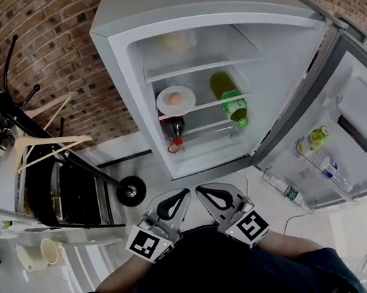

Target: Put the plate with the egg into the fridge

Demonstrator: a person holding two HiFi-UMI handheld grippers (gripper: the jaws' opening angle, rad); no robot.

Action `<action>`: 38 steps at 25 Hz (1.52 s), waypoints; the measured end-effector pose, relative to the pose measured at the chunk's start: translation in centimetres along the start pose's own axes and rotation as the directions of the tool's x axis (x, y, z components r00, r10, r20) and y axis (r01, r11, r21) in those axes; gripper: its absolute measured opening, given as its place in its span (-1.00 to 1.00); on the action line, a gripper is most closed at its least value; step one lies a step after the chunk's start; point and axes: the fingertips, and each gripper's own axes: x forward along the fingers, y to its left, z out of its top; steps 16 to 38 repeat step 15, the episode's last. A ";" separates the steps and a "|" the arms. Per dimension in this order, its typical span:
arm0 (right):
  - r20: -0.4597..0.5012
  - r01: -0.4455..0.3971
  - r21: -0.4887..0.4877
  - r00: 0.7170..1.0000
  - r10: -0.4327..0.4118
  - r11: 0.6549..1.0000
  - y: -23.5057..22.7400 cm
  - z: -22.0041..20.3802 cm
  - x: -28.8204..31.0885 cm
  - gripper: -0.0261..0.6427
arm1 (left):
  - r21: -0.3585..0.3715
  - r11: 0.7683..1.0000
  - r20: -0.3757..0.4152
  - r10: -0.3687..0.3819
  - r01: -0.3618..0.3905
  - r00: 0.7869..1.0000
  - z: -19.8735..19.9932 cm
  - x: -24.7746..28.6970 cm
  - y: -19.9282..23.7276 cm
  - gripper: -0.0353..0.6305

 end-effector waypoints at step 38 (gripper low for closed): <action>-0.022 0.000 -0.018 1.000 -0.001 1.000 0.1 -0.1 -0.3 -0.89 | 0.000 1.000 -0.001 -0.013 0.013 1.000 0.1 0.0 -0.5 -0.90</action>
